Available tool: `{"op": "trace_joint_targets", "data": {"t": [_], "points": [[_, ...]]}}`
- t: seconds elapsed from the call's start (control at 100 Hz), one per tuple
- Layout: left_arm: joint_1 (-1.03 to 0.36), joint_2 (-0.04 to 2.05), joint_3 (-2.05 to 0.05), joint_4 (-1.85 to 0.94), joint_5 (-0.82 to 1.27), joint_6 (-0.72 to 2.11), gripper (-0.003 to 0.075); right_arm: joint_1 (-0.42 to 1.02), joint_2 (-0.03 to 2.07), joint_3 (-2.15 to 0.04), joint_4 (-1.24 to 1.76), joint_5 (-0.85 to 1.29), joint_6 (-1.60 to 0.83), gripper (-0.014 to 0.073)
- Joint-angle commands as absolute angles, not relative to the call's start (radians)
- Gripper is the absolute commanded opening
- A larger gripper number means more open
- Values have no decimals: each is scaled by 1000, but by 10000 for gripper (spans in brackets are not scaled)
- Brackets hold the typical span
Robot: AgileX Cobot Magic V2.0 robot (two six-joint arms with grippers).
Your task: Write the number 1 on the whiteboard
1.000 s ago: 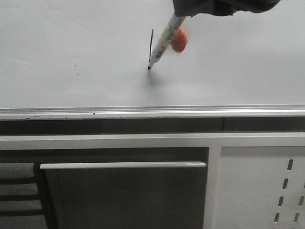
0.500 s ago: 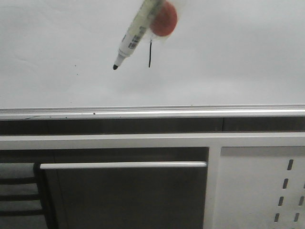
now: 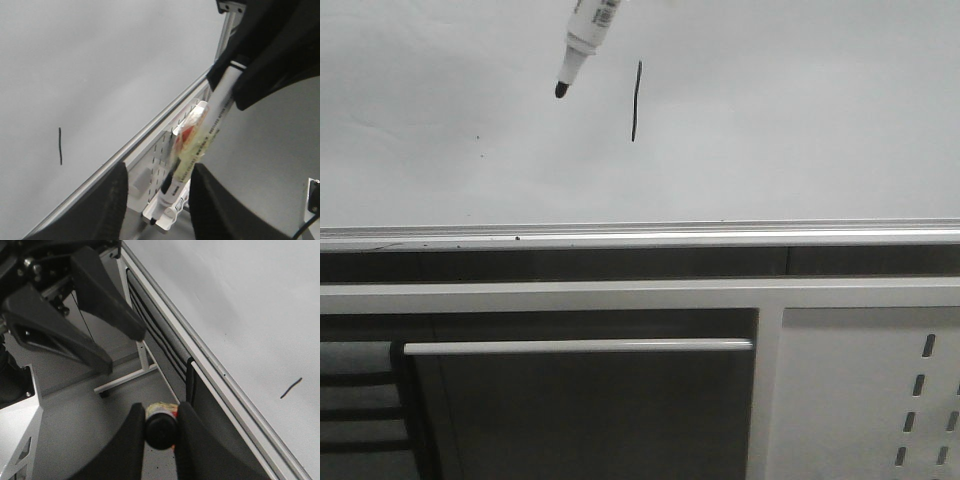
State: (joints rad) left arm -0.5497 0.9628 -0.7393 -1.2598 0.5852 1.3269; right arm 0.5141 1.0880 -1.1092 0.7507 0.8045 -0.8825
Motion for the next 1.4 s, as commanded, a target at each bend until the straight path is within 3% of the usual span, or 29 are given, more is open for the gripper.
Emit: {"op": "trace_joint_targets", "data": {"t": [0.0, 0.45, 1.39], "points": [[-591, 985, -783, -1283, 575, 1328, 293, 507, 1108, -1174, 785, 793, -882, -52], [-640, 1044, -788, -1257, 495, 1358, 293, 507, 1160, -1231, 831, 883, -882, -52], [-640, 1044, -788, -1326, 526, 1434, 291, 507, 1160, -1231, 895, 898, -892, -53]]}}
